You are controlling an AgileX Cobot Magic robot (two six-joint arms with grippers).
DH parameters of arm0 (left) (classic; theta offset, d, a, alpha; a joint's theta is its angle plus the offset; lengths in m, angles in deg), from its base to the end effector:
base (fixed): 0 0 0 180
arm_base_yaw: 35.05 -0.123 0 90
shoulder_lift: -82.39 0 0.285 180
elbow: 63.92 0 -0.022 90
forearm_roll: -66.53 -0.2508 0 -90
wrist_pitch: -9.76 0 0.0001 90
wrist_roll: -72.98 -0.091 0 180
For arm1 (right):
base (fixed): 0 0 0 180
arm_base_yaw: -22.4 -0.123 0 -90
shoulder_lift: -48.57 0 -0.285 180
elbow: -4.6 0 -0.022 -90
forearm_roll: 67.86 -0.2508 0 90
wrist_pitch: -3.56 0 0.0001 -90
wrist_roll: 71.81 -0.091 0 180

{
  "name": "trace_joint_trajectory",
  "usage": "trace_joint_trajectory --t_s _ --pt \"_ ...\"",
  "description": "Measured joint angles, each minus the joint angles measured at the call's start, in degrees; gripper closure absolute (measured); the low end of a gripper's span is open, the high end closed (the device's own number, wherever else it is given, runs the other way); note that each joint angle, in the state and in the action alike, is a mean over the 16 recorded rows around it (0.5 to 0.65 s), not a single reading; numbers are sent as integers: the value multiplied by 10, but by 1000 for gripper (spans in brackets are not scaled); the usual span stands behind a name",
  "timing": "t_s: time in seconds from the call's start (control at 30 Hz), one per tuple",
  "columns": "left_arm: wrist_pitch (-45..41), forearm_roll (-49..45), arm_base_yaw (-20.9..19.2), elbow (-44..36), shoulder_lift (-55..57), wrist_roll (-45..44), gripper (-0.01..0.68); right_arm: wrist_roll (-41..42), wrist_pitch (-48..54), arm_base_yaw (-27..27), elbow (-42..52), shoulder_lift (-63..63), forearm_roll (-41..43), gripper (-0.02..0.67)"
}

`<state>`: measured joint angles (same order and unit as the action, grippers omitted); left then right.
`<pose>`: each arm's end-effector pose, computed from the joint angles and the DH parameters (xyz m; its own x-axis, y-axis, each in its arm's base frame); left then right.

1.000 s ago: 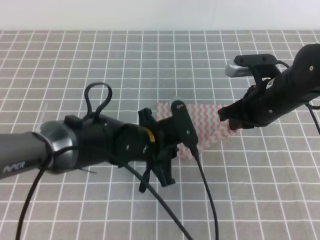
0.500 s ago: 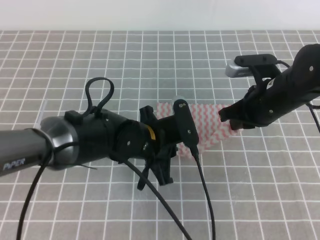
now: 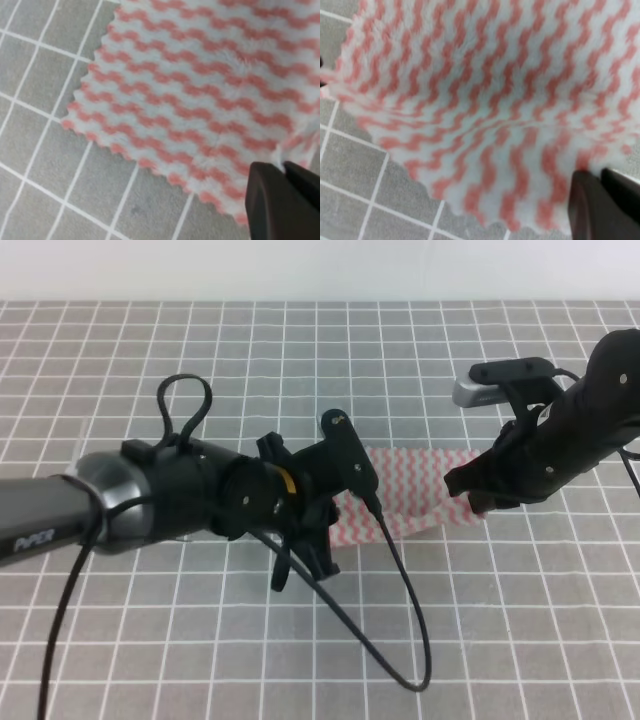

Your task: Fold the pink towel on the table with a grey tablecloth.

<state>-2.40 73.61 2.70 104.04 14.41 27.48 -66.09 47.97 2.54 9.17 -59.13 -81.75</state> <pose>0.3069 -0.2406 0.1993 -0.0551 0.8311 -0.5535 0.8450 0.3341 0.4175 0.3369 0.1380 0.2379 -0.8856 -0.2413 -0.3968 -0.3342 0.9245 0.1835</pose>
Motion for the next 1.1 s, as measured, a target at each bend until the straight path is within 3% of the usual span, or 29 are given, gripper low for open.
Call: trace_joint_trajectory --t_s 1.1 --pt "-20 0 -7 99 72 37 675 -15 -17 4 0 -26 25 665"
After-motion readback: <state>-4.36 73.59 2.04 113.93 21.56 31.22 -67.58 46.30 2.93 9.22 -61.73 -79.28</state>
